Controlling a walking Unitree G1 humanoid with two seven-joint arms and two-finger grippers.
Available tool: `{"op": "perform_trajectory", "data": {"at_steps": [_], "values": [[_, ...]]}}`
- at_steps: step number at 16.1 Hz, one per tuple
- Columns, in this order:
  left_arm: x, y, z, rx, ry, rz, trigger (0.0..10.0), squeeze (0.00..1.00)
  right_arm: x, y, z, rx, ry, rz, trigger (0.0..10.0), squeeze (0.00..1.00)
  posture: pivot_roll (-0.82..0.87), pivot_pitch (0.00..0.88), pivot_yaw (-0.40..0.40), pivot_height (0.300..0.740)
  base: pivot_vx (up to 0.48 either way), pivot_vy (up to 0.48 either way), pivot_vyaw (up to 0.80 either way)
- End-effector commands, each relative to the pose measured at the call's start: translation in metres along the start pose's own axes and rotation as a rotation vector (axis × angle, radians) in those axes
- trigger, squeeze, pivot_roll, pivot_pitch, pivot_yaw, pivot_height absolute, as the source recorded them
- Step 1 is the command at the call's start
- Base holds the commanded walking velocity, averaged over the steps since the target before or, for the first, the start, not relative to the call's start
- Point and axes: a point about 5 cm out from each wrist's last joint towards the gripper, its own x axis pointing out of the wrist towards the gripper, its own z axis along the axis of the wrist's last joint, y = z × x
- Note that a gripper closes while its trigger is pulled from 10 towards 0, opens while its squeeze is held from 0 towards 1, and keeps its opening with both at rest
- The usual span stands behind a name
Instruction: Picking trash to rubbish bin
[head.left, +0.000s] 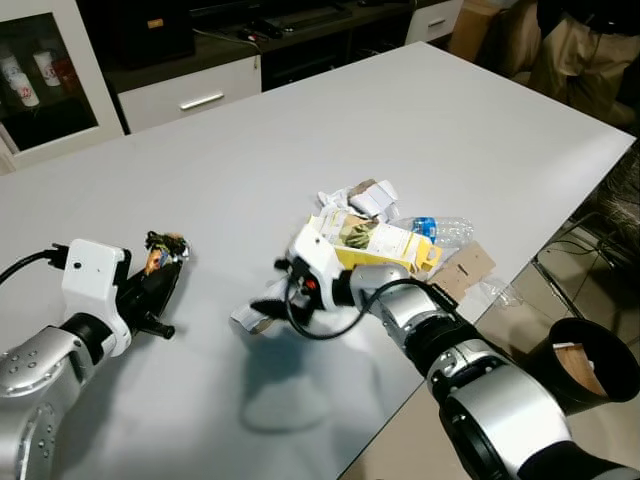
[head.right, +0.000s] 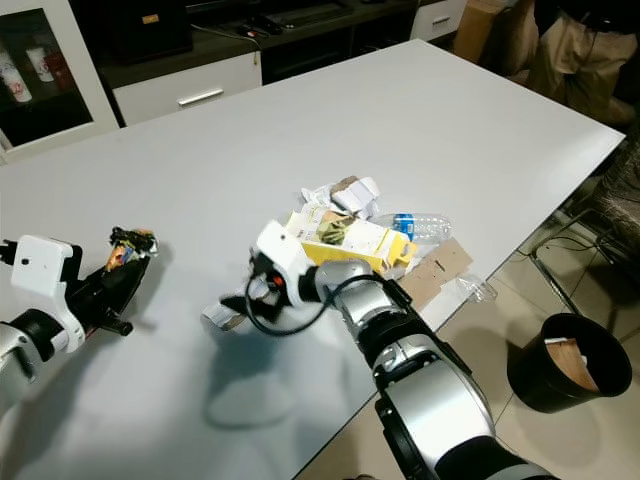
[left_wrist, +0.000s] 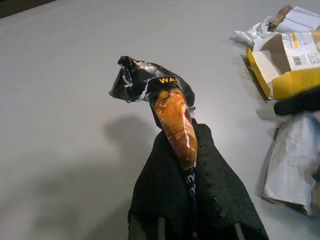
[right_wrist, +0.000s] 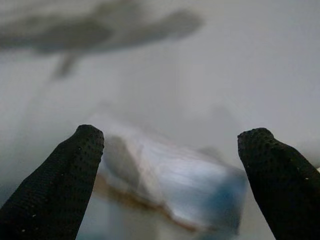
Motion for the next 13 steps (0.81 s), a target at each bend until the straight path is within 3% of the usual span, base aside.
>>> {"op": "perform_trajectory", "data": {"at_steps": [1, 4, 8, 9, 10, 11, 12, 13], "values": [[0.001, -0.003, 0.006, -0.003, -0.012, -0.034, 0.0, 0.0, -0.001, 0.002, 0.0, -0.05, 0.037, 0.072, 10.0, 0.0, 0.11, 0.073, -0.058, 0.74, 0.0, 0.0, 0.0], [0.003, -0.005, 0.008, -0.005, -0.011, -0.04, 0.0, 0.0, -0.006, 0.007, -0.014, -0.088, 0.12, 0.168, 10.0, 0.0, 0.11, 0.055, -0.06, 0.74, 0.0, 0.0, 0.0], [0.005, -0.006, 0.007, -0.002, -0.007, -0.045, 0.0, 0.0, -0.009, 0.006, -0.017, -0.122, 0.138, 0.179, 10.0, 0.0, 0.11, 0.028, -0.066, 0.74, 0.0, 0.0, 0.0], [0.005, -0.006, 0.007, 0.0, -0.009, -0.045, 0.0, 0.0, -0.009, 0.006, -0.017, -0.124, 0.128, 0.179, 7.8, 0.0, 0.11, 0.025, -0.065, 0.74, 0.0, 0.0, 0.0], [0.006, -0.006, 0.008, 0.002, -0.01, -0.045, 0.0, 0.0, -0.009, 0.006, -0.016, -0.121, 0.113, 0.176, 5.0, 0.0, 0.11, 0.026, -0.066, 0.74, 0.0, 0.0, 0.0], [0.008, -0.005, 0.008, 0.003, -0.011, -0.044, 0.0, 0.0, -0.009, 0.006, -0.015, -0.12, 0.103, 0.173, 3.8, 0.0, 0.11, 0.035, -0.066, 0.74, 0.0, 0.0, 0.0], [0.008, -0.005, 0.008, 0.004, -0.012, -0.044, 0.0, 0.0, -0.008, 0.007, -0.016, -0.121, 0.097, 0.173, 3.5, 0.0, 0.11, 0.034, -0.066, 0.74, 0.0, 0.0, 0.0], [0.01, -0.007, 0.008, 0.003, -0.014, -0.043, 0.0, 0.0, -0.008, 0.008, -0.016, -0.12, 0.078, 0.168, 0.5, 0.0, 0.11, 0.027, -0.063, 0.74, 0.0, 0.0, 0.0]]}}
